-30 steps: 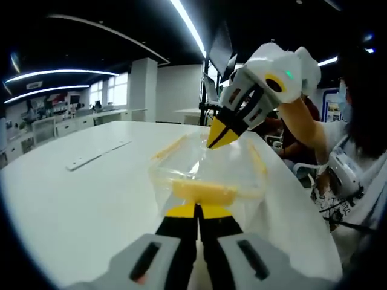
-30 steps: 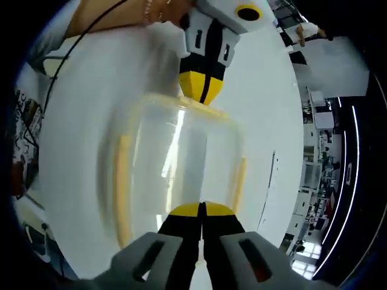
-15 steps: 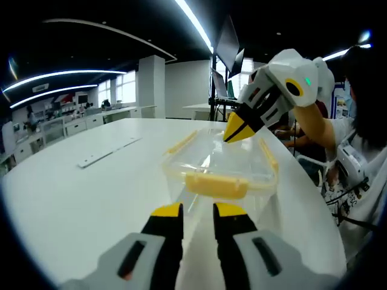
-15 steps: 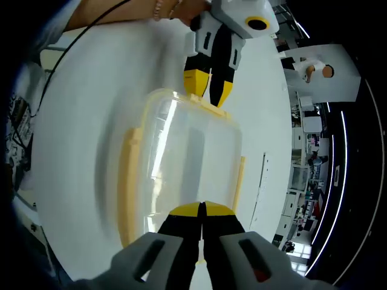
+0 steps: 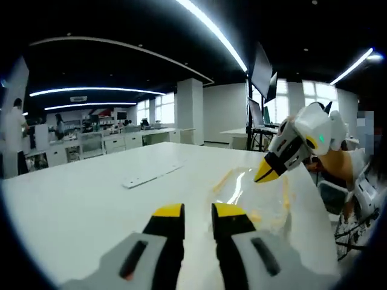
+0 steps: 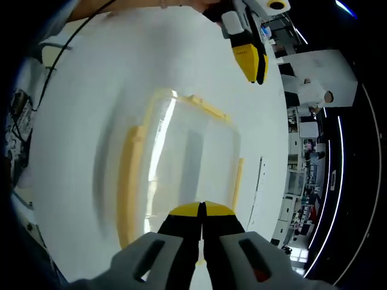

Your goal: Snap each plastic latch of the storage box into its locked position after aligning the lid with the box until every specified latch is closed and the lid sits flush.

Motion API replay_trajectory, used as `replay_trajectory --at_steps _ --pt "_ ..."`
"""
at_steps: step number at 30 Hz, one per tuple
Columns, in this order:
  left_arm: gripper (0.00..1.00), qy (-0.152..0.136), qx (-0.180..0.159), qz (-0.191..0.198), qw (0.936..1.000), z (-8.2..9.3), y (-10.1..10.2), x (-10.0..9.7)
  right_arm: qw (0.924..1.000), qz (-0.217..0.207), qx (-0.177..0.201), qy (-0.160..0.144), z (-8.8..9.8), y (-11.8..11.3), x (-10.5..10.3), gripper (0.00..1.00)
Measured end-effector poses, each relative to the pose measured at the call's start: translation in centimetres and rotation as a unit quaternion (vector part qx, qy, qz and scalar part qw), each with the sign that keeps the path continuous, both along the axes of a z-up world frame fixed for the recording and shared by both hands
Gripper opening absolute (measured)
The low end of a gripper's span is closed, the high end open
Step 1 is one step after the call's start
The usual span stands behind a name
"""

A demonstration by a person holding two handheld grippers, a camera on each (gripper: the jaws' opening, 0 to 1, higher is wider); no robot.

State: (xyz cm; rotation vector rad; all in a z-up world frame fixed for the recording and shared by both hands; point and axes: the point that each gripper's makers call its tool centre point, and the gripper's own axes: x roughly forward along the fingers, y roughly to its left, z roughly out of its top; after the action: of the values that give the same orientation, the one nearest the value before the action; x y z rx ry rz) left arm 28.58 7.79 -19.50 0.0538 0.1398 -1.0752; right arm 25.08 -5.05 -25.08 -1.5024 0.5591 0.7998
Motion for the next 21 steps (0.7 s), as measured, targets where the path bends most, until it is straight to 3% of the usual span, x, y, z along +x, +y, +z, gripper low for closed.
replay_trajectory --at_steps 5,12,16,21 --pt "0.17 -0.012 0.070 -0.018 0.9973 -0.7 -2.6 -1.1 0.9997 0.003 0.023 0.010 0.1 -0.1 -0.1 0.00" --pt "0.17 -0.009 0.081 -0.036 0.9960 0.2 -4.6 -1.7 0.9990 0.002 0.043 0.014 0.2 -0.3 -0.2 0.00" --pt "0.16 0.003 0.128 -0.029 0.9913 -0.4 -5.6 -1.5 0.9991 0.002 0.040 0.015 0.2 -0.5 -0.5 0.00" --pt "0.16 0.005 0.189 -0.054 0.9805 -0.9 -7.3 -1.8 0.9985 0.003 0.051 0.021 0.4 -0.6 -0.5 0.00"
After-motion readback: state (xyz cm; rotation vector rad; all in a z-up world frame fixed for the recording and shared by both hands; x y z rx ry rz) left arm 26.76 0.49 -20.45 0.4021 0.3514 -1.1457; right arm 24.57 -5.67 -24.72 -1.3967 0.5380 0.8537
